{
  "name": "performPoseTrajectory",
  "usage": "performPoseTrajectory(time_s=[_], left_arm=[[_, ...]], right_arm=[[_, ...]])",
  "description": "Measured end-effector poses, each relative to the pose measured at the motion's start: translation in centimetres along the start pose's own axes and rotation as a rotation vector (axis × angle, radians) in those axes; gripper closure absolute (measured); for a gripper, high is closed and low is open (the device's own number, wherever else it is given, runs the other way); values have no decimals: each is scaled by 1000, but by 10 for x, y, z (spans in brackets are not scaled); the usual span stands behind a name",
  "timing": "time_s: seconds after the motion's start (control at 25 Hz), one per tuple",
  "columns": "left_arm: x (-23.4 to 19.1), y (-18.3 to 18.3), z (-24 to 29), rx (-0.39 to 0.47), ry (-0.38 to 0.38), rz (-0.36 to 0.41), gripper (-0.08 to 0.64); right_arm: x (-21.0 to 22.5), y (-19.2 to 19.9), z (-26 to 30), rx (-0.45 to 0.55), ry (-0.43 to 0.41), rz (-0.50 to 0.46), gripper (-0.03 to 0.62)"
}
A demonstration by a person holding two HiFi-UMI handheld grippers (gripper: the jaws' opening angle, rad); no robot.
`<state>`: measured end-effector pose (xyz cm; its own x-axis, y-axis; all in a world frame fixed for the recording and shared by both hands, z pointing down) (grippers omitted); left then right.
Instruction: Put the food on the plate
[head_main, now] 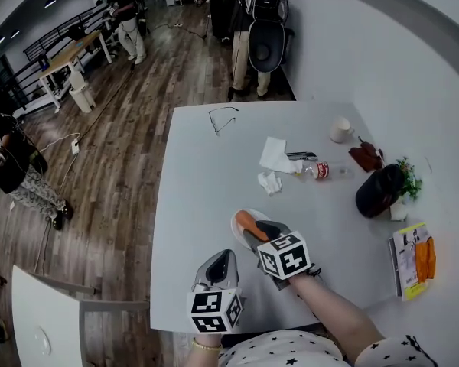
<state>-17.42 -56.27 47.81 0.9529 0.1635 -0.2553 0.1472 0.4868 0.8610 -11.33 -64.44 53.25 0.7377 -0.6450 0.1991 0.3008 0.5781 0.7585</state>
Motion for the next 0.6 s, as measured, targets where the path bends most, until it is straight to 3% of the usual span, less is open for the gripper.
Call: performPoseTrajectory(time_s=[0.2,0.32,0.6], left_arm=[[10,1,-11,6,-1,-8,552],[16,3,-17,9,1,-6,552],[27,3,-26,25,6,14,552]], right_arm=[[-35,-6,-70,231,15,38,591],[-50,1,-94,293,17,39,592],[-49,3,-110,320,36,56,592]])
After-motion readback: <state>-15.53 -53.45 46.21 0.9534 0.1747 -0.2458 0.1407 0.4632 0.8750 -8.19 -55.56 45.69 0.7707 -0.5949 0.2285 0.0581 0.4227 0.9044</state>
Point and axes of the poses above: the fingertips, and each gripper's own axes: z forward along the fingers, x to its right, y out of its underside, the point moved 1 cm from there along -z, backward along the fingers, and after that the axes turned 4 degrees about -x, right-handed, at the moved point
